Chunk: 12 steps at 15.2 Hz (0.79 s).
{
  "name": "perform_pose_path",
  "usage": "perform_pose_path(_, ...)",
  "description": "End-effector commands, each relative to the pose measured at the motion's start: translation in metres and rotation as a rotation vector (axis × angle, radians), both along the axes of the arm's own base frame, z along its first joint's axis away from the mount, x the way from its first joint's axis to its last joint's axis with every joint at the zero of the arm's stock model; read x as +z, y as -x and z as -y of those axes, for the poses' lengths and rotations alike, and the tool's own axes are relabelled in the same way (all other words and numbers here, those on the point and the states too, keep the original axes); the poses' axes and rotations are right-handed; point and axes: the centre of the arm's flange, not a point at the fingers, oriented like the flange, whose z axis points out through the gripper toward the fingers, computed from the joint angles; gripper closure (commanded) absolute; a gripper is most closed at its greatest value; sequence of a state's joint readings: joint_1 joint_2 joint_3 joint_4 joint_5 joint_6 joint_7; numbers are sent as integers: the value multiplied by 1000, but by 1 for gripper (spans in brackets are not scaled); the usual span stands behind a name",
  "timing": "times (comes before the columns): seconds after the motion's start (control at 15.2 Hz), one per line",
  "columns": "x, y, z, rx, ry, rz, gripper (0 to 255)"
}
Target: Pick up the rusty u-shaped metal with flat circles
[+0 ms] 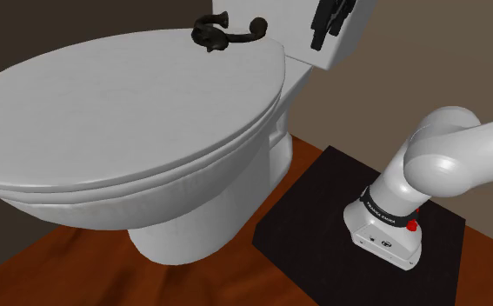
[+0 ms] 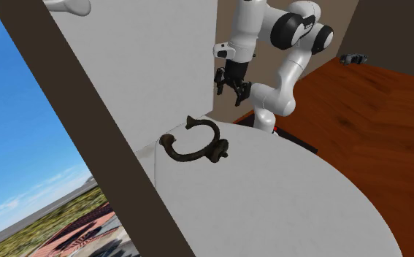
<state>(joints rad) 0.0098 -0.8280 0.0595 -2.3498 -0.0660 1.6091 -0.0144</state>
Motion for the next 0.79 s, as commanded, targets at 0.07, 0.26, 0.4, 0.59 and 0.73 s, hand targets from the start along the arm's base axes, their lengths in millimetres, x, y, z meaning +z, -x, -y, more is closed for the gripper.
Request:
perform_pose_path(0.07, 1, -11, -7, -10, -7, -2, 0)
perform_pose_path(0.26, 2, -46, -25, -39, -28, -10, 0)
perform_pose_path(0.4, 4, -69, -38, -59, -43, -15, 0)
perform_pose_path(0.59, 5, -105, -55, -89, -64, -22, 0)
perform_pose_path(0.73, 7, -129, -65, -108, -78, -27, 0)
